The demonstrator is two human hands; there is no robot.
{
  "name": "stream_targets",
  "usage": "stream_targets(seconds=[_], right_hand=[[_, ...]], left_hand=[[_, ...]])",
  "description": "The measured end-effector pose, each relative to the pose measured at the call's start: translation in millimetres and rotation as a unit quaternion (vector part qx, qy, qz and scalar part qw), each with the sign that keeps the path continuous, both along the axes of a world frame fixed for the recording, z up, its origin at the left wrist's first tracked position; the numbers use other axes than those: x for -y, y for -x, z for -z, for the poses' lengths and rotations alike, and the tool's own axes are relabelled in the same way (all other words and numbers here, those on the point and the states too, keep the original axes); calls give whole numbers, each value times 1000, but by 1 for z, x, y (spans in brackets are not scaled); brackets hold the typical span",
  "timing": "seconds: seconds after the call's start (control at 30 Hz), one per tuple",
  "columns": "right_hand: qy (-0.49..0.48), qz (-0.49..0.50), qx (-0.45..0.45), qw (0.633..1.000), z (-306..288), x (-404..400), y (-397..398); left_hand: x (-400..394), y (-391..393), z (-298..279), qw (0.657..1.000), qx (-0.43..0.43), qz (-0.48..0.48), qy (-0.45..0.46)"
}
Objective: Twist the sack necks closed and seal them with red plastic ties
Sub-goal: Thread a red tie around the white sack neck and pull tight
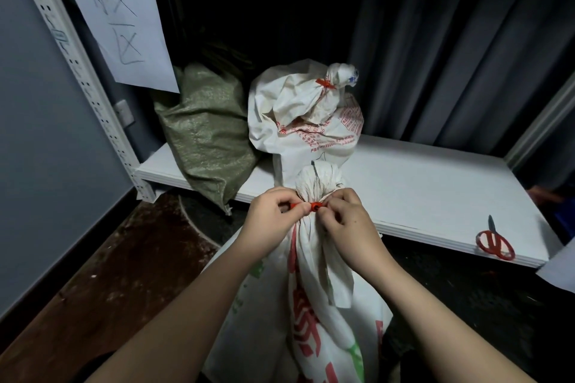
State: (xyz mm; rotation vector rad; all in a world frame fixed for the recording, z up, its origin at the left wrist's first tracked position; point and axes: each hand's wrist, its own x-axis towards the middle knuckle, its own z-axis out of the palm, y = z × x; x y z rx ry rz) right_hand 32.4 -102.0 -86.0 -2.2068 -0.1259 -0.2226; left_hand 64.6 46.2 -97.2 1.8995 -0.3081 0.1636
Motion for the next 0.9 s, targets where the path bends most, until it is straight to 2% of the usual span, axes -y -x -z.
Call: stream_targets(seconds=[0.13,0.27,0.37,0.43,0.5,0.53,0.57,0.63,0.7,0.8,0.9], right_hand=[[-23,-2,-10,1000,-1,3,-2],[1,-13,1,1000,3,4,-4],[50,-10,48,998,8,0,-3],[111,-5,76,991,9,0,-2],[146,7,89,985,7,4,-2],[153,10,85,985,6,5,-2],[157,10,78,984,4,7,-1],[157,3,60,986,5,10,0],[147,-13,30,989,5,11,5],[164,-48,-10,985,-1,15,15],[267,-83,12,960,-5,23,27]], left_hand=[[2,2,-1,999,-12,-4,36],[2,2,4,999,-26,-18,44],[3,2,3,998,-13,-52,-38],[4,13,-4,992,38,-74,-92],[4,25,-11,975,149,-128,-105],[5,31,-12,967,175,-153,-105],[6,37,-14,972,149,-155,-96],[14,44,-18,994,-52,-93,-3],[24,51,-20,965,-236,-42,103],[37,55,-28,920,-315,-32,230],[51,60,-40,895,-341,-55,284]])
